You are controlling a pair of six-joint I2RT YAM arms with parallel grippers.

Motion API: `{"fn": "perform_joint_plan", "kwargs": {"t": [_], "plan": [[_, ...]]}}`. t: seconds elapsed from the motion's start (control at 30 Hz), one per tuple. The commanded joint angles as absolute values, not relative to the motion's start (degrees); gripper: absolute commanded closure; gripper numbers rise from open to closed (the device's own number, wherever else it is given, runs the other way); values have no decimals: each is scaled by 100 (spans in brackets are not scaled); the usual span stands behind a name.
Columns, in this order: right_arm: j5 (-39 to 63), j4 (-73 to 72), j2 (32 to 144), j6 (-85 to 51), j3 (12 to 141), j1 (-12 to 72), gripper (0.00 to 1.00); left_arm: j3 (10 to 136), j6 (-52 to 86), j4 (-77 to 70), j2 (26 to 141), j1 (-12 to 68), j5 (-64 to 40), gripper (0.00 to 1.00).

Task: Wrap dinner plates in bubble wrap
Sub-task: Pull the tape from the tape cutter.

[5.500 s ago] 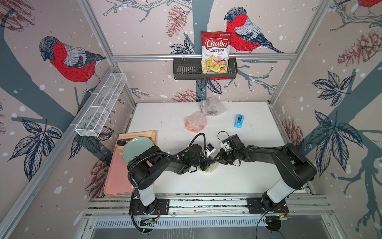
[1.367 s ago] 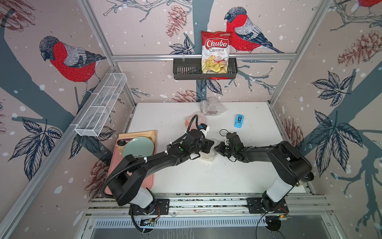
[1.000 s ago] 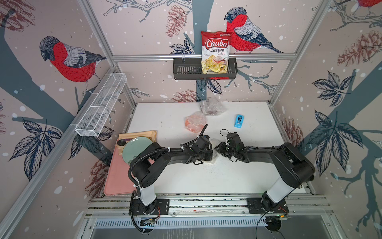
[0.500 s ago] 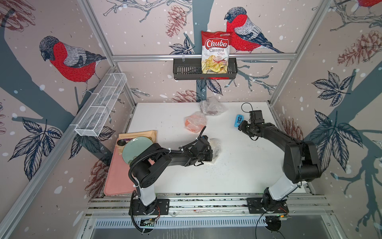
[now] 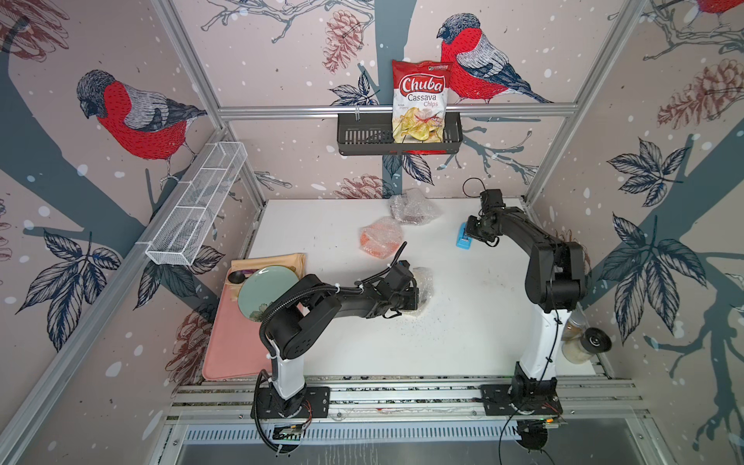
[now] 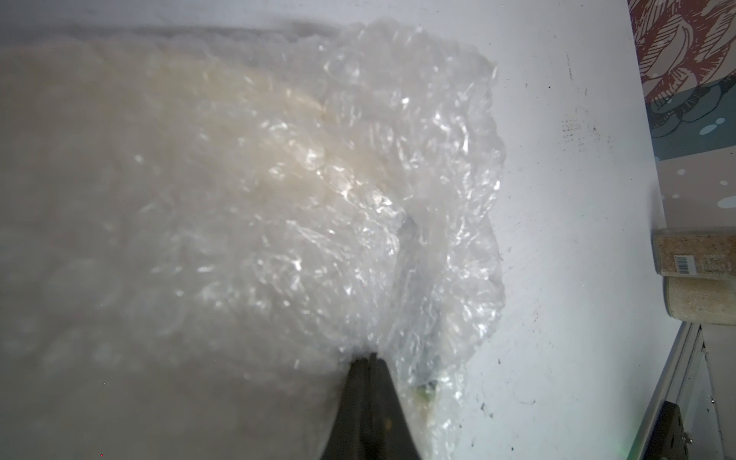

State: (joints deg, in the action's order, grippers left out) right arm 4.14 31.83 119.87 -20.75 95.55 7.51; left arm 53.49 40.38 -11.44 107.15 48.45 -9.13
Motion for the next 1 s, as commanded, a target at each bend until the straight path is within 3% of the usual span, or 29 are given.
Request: {"fn": "perform_joint_plan", "kwargs": {"t": [0.0, 0.97], "plan": [[432, 3479, 12115, -1969, 9714, 773, 73, 5283, 3995, -490, 10819, 4783, -838, 100], [215, 4030, 12826, -1977, 10418, 966, 82, 5041, 4054, -851, 10882, 4544, -1186, 100]]}}
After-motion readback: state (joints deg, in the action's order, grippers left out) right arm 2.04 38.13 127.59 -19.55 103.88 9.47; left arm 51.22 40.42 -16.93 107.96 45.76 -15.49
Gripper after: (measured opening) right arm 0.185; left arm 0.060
